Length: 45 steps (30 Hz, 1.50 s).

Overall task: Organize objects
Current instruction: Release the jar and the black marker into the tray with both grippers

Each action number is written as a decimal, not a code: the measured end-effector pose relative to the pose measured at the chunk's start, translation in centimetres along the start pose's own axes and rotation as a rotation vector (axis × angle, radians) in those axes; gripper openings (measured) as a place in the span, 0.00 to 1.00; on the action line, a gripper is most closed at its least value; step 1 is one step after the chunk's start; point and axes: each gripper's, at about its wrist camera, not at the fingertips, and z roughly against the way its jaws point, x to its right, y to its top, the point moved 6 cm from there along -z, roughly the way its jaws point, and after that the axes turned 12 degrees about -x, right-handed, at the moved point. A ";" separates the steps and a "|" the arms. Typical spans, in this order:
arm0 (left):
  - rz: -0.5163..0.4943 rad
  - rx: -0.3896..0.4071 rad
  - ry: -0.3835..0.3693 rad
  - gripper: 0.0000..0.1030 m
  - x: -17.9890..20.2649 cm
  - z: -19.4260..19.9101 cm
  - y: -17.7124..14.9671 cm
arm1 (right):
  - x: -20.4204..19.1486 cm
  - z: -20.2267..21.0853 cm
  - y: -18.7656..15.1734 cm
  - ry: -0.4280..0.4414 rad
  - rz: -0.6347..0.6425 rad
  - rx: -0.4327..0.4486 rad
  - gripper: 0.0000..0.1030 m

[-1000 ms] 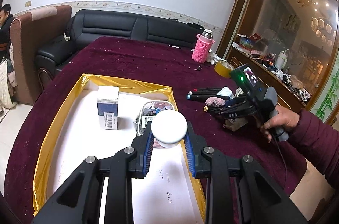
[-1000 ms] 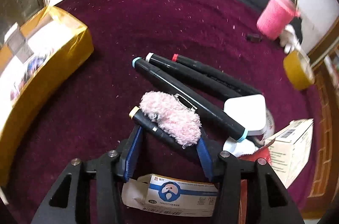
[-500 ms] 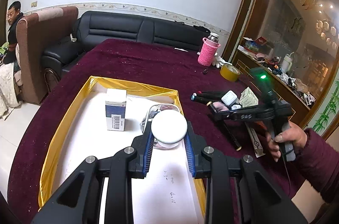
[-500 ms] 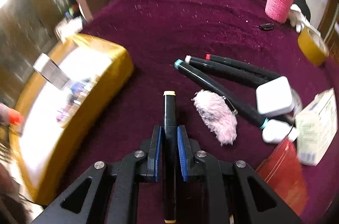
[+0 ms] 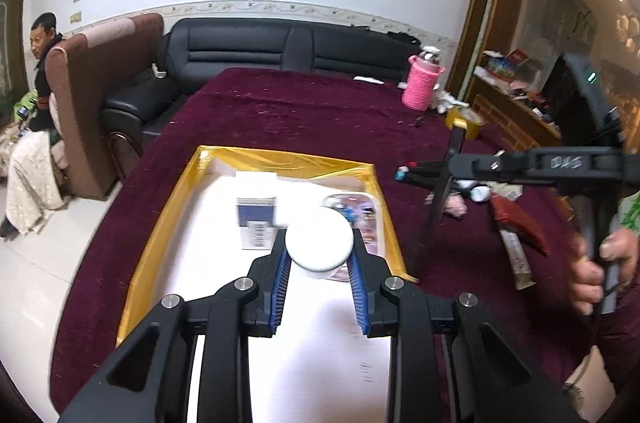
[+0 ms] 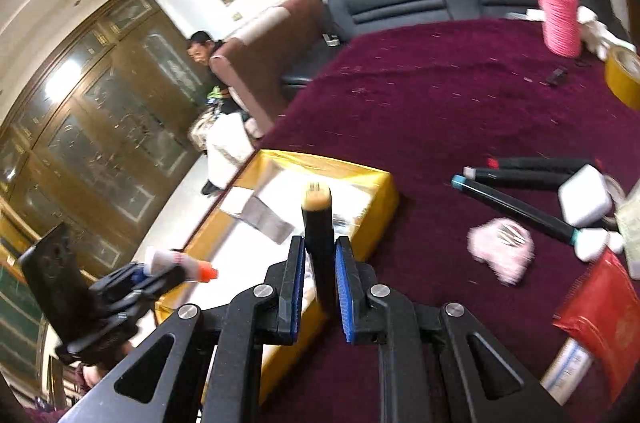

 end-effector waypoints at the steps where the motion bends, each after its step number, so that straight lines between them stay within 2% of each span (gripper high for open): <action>1: 0.001 -0.007 0.014 0.26 -0.4 -0.3 0.1 | -0.9 -0.4 0.4 0.010 0.012 -0.003 0.17; 7: 0.048 -0.101 0.066 0.26 -3.8 -3.5 1.0 | -3.6 -4.5 2.8 0.013 0.020 -0.053 0.17; 12: 0.110 -0.190 0.087 0.26 -6.5 -6.8 1.8 | -4.1 -10.4 4.6 -0.020 -0.025 -0.134 0.17; 19: 0.150 -0.213 0.080 0.26 -7.8 -8.6 2.4 | -3.2 -16.0 6.2 -0.106 -0.065 -0.187 0.17; 20: 0.155 -0.203 0.077 0.29 -7.9 -8.6 2.6 | -3.1 -16.3 6.4 -0.110 -0.077 -0.188 0.17; 21: 0.163 -0.191 0.073 0.41 -8.0 -8.5 2.8 | -2.9 -16.5 6.6 -0.110 -0.085 -0.187 0.17; 22: 0.173 -0.180 0.075 0.60 -8.3 -8.4 2.9 | -2.8 -16.7 6.9 -0.115 -0.089 -0.186 0.17; 23: 0.184 -0.163 0.081 0.67 -8.5 -8.1 3.0 | -2.7 -16.8 7.0 -0.119 -0.093 -0.184 0.17; 24: 0.189 -0.153 0.081 0.73 -8.6 -8.1 3.2 | -2.5 -16.6 7.0 -0.121 -0.101 -0.178 0.17; 27: 0.190 -0.125 0.071 0.74 -8.5 -7.2 3.4 | -2.4 -15.5 7.1 -0.151 -0.095 -0.141 0.25; 29: 0.194 -0.106 0.073 0.77 -8.4 -6.4 3.5 | -2.2 -14.2 6.8 -0.165 -0.094 -0.106 0.47; 34: 0.207 -0.058 0.054 0.85 -7.7 -3.9 3.3 | -1.6 -9.6 5.5 -0.184 -0.081 -0.018 0.59; 37: 0.205 -0.055 0.041 0.88 -6.5 -2.7 2.7 | -0.7 -6.2 3.9 -0.207 -0.073 0.037 0.68; 41: 0.160 -0.056 0.005 0.89 -3.5 -1.3 2.2 | 1.9 -1.3 1.1 -0.254 -0.099 0.102 0.76; 45: 0.074 -0.054 -0.061 0.93 1.5 -0.9 2.5 | 6.2 4.9 -2.1 -0.363 -0.189 0.209 0.87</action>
